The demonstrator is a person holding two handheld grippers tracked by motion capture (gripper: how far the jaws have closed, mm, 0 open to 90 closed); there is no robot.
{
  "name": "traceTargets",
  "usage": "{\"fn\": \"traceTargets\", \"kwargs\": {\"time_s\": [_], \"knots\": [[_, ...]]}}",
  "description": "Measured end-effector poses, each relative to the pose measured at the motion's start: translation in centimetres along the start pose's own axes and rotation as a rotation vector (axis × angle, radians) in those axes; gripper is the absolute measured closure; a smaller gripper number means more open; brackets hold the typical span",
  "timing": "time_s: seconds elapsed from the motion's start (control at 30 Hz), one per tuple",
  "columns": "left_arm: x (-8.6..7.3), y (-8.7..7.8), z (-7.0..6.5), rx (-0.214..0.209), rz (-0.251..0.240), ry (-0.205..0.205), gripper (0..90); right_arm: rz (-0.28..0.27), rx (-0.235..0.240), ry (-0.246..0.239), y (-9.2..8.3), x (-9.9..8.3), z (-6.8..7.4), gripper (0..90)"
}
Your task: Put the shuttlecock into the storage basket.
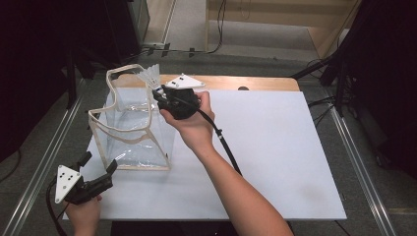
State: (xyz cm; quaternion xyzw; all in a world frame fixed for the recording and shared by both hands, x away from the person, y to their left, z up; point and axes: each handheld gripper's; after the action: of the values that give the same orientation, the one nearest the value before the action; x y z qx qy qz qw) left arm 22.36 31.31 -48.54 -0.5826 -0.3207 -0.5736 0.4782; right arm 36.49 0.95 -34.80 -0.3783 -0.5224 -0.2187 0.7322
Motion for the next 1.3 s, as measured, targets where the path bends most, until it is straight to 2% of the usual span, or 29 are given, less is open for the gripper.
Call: {"fn": "traceTargets", "kwargs": {"time_s": [0.97,1.3], "knots": [[0.0,0.0,0.0,0.000,0.001,0.001,13.7,-0.006,0.052,-0.016,-0.2,0.3,2.0,62.9],[0.0,0.0,0.0,0.000,0.000,0.001,13.7,0.007,0.073,-0.024,0.0,0.2,2.6,62.9]]}}
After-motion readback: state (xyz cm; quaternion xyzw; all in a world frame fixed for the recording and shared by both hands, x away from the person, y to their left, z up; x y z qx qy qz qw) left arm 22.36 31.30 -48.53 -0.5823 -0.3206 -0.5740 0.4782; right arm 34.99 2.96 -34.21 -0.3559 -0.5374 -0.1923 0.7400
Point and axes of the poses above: each handheld gripper's, and its own axes: y roughly forward along the jaws, x roughly out of its top, z roughly to its left, and after that the axes turned 5 degrees about y, right-handed
